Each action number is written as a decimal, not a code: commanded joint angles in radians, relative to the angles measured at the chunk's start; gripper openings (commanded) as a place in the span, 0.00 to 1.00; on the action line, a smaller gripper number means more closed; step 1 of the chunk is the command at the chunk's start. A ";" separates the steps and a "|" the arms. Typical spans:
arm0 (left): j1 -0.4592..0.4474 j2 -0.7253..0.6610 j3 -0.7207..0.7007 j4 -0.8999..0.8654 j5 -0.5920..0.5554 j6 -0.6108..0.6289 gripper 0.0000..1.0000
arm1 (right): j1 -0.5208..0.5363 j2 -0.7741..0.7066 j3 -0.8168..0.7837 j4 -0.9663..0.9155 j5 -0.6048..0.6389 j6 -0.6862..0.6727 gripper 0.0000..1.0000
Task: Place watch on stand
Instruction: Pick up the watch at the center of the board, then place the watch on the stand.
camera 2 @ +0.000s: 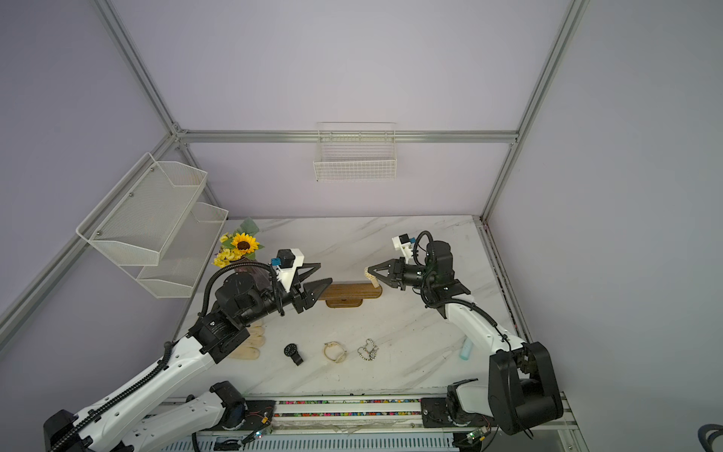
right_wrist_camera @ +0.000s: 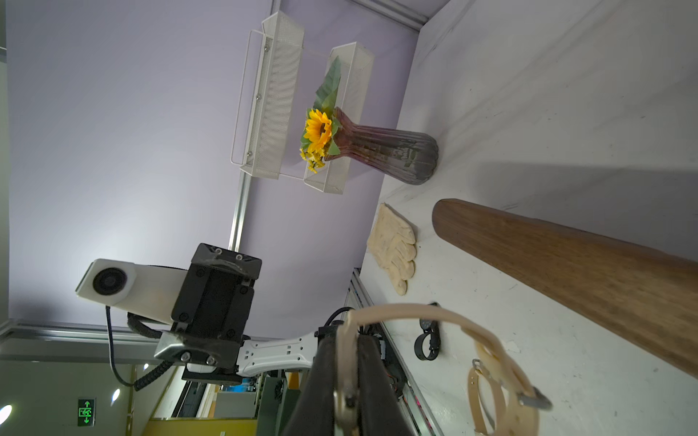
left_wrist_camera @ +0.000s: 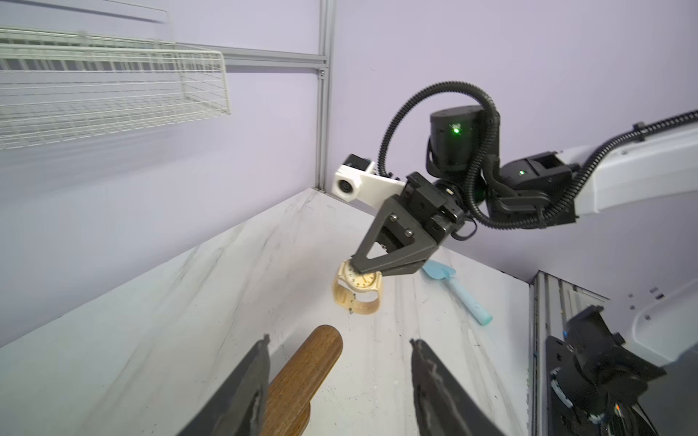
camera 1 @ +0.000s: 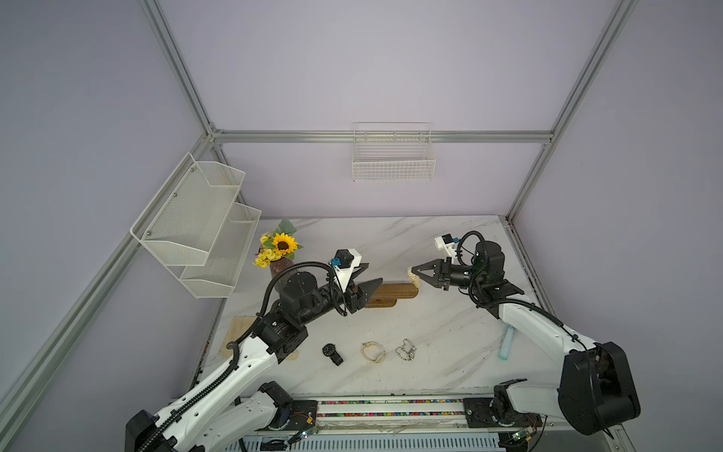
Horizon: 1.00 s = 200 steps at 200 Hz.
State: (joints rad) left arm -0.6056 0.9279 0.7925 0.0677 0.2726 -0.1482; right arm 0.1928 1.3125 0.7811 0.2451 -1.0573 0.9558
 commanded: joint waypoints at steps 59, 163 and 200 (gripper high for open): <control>0.168 0.269 0.089 -0.005 0.195 -0.245 0.52 | -0.126 0.032 -0.216 0.250 0.031 -0.079 0.08; 0.170 0.377 0.102 0.047 0.264 -0.264 0.54 | -0.192 0.480 -0.233 0.831 -0.102 0.137 0.06; 0.170 0.385 0.087 0.051 0.261 -0.255 0.54 | -0.159 0.581 -0.246 1.156 -0.093 0.345 0.06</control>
State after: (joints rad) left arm -0.4389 1.3090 0.8509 0.0673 0.5133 -0.4015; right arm 0.0074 1.8481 0.5358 1.0565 -1.1374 1.1084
